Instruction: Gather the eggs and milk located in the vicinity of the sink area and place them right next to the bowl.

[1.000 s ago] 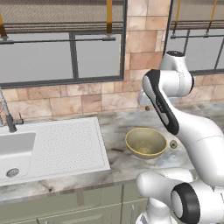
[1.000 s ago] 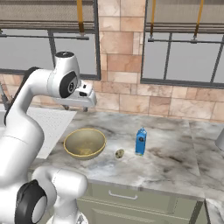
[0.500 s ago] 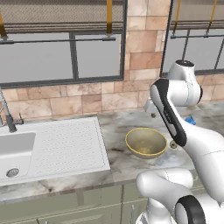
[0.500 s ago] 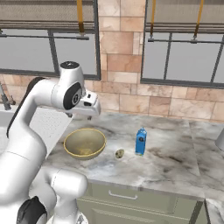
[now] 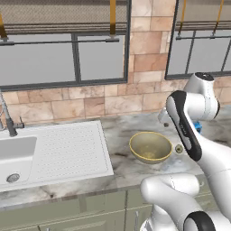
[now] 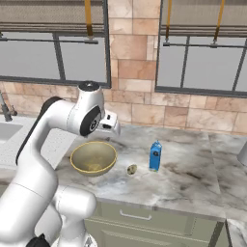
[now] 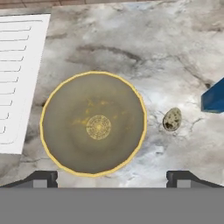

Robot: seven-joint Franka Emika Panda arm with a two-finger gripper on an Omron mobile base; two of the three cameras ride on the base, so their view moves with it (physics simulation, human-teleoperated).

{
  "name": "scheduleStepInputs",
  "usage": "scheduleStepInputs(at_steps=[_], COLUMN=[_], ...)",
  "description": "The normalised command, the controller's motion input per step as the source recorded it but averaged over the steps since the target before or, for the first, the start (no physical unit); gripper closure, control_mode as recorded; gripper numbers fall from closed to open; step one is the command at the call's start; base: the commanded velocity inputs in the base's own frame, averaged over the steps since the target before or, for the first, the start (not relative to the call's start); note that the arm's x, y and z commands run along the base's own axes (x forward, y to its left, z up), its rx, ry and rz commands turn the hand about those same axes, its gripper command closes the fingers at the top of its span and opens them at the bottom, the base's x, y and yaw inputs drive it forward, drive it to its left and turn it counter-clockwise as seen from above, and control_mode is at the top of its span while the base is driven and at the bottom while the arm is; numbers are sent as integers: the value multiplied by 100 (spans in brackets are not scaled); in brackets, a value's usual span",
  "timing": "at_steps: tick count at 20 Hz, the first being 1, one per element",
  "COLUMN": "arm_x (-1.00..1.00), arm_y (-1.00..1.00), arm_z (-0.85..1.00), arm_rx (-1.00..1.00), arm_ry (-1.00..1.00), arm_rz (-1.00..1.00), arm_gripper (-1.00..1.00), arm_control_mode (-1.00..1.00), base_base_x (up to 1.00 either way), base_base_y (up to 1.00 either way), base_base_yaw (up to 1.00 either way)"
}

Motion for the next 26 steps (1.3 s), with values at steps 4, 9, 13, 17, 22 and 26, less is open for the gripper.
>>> scheduleStepInputs(at_steps=[4, 9, 13, 17, 22, 26], arm_x=[0, 0, 0, 0, 5, 4], arm_y=[-26, -38, -45, -41, -37, -34], arm_z=[-9, 0, 0, -2, -5, -5], arm_rx=[2, 1, 0, 0, 0, 0], arm_ry=[0, 1, 4, 5, 2, 0], arm_rz=[0, 0, 0, 0, 0, 0], arm_gripper=[-100, -100, -100, -100, -100, -100], arm_control_mode=[-100, -100, -100, -100, -100, -100], base_base_x=[0, 0, 0, 0, 0, 0], base_base_y=[0, 0, 0, 0, 0, 0], base_base_yaw=[0, 0, 0, 0, 0, 0])
